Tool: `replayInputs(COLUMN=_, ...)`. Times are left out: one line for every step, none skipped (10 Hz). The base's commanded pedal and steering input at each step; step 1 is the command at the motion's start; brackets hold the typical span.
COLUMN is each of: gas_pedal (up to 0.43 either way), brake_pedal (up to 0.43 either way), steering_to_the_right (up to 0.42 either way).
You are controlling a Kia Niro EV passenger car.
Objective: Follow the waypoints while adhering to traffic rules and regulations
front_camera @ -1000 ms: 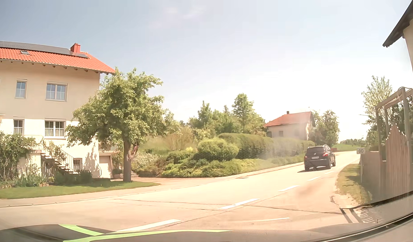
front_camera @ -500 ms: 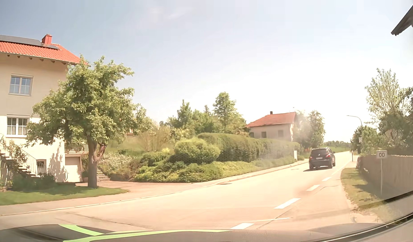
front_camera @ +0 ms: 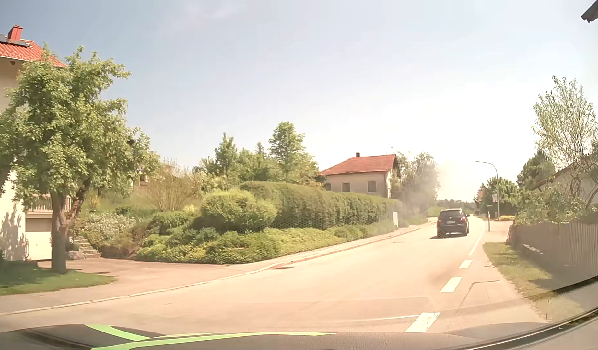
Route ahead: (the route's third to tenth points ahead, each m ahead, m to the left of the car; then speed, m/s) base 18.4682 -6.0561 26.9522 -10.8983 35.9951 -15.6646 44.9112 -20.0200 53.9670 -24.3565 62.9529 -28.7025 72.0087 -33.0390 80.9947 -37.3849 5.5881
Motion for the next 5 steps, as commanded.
replayInputs(gas_pedal=0.24, brake_pedal=0.0, steering_to_the_right=0.169)
replayInputs(gas_pedal=0.248, brake_pedal=0.0, steering_to_the_right=0.168)
replayInputs(gas_pedal=0.248, brake_pedal=0.0, steering_to_the_right=0.168)
replayInputs(gas_pedal=0.248, brake_pedal=0.0, steering_to_the_right=0.169)
replayInputs(gas_pedal=0.248, brake_pedal=0.0, steering_to_the_right=0.168)
